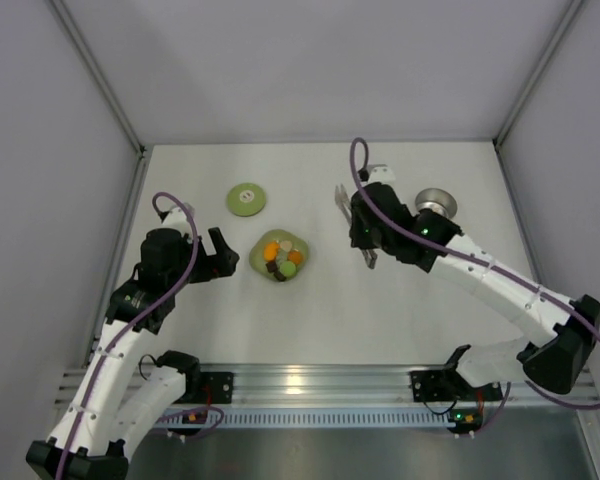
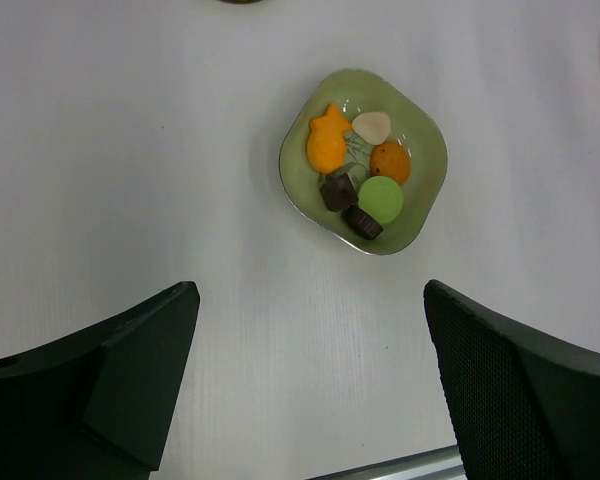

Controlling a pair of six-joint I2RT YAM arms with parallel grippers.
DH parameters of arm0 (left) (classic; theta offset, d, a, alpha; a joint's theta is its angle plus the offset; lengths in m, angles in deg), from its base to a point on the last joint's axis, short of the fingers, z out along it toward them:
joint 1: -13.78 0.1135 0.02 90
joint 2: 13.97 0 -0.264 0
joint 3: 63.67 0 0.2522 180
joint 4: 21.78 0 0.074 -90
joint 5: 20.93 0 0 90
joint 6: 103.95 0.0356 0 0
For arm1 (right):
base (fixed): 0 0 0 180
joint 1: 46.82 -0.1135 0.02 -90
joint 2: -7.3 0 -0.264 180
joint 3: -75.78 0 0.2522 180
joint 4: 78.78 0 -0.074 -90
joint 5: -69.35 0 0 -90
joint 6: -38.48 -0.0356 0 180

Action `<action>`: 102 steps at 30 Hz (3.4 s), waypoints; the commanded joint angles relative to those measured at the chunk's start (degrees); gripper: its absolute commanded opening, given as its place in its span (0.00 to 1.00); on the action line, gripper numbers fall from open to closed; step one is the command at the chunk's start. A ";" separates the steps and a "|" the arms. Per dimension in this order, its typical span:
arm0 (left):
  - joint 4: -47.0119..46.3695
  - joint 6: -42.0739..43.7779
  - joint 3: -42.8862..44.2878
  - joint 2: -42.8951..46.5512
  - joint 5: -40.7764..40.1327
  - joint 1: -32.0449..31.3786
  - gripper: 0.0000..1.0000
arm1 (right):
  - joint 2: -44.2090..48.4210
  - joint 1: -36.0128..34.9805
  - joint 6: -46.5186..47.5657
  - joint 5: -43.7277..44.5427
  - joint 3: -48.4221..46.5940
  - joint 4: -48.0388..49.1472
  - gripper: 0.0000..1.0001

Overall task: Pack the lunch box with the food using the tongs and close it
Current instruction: Pick up the fake food from the plate, then place the fake food in the packing box, then pick up the fake food from the plate.

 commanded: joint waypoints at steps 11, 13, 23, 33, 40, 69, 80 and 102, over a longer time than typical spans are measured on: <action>-2.19 0.61 0.19 1.13 -0.44 -0.64 0.99 | 14.52 30.06 2.48 0.15 13.00 0.07 0.19; -2.19 0.61 0.19 1.13 -0.44 -0.73 0.99 | 14.70 32.01 2.92 0.07 14.32 0.33 0.20; -2.10 0.52 0.28 1.22 -1.14 -1.34 0.99 | 13.73 38.96 4.86 -4.24 17.84 4.03 0.19; -1.84 0.26 0.28 1.22 -1.23 -2.22 0.99 | 13.38 39.93 5.82 -4.77 17.58 4.29 0.34; -1.83 0.26 0.28 1.31 -1.23 -2.40 0.99 | 13.11 40.54 6.26 -5.21 16.61 3.94 0.41; -2.19 1.40 0.54 -1.07 -0.62 -1.52 0.99 | 5.57 8.30 -1.99 -4.07 8.27 4.20 0.41; -2.19 1.23 0.45 -0.98 -0.70 -1.52 0.99 | -11.05 -6.82 -3.58 1.56 -5.18 3.24 0.41; -2.27 1.23 0.37 -1.24 -0.53 -1.52 0.99 | -20.72 -10.43 -3.32 0.68 -8.17 4.82 0.41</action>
